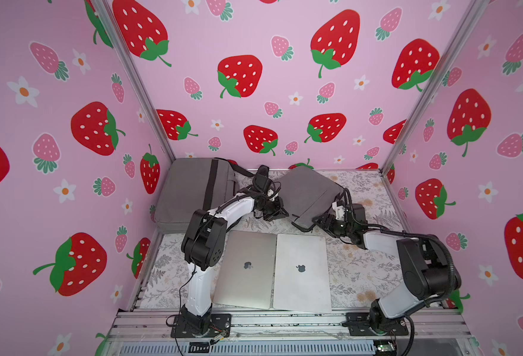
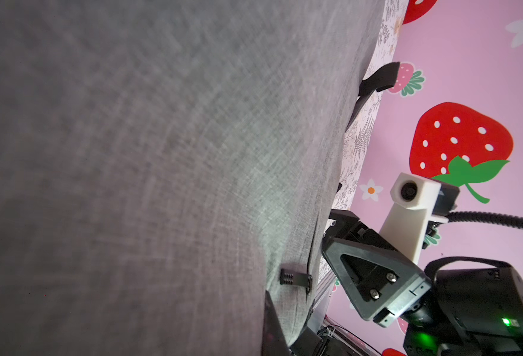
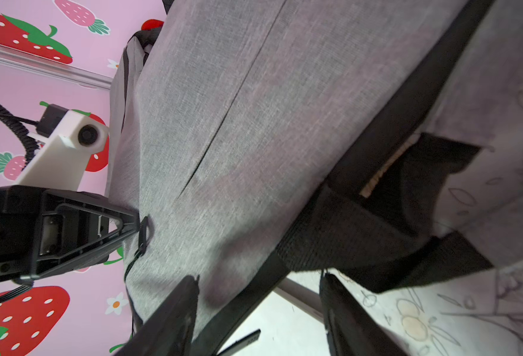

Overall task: Open the zippered laptop bag and take out the laptop
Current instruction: Unzip the zipper on the zippered laptop bag.

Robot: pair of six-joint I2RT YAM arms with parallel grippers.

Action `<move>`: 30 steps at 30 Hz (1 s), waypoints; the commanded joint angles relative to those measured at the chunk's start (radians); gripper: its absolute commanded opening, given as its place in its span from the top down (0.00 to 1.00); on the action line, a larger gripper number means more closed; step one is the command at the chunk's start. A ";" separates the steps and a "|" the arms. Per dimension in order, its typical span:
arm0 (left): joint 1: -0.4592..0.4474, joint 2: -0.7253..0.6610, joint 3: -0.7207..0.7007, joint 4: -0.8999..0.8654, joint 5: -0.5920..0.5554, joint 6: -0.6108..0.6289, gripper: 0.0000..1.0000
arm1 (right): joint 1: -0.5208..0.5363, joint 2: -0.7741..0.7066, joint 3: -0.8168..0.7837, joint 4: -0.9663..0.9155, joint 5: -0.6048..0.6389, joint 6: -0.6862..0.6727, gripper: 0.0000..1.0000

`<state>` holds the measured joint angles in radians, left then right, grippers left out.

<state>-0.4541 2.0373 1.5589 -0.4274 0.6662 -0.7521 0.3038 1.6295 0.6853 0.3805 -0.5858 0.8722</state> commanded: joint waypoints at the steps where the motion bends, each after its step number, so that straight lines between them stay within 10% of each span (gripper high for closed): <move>1: -0.003 -0.006 0.040 0.018 0.066 0.023 1.00 | 0.013 0.031 0.031 0.092 -0.028 0.074 0.36; 16: 0.015 -0.022 -0.004 0.034 0.070 0.030 1.00 | 0.064 0.080 0.037 0.172 -0.064 0.103 0.68; 30: 0.059 -0.074 -0.078 0.059 0.074 0.026 1.00 | 0.098 -0.161 -0.124 0.045 0.027 -0.191 0.49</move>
<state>-0.4026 2.0281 1.4792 -0.3889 0.6762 -0.7479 0.3790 1.5345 0.5945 0.4435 -0.5819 0.8043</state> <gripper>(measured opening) 0.093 0.508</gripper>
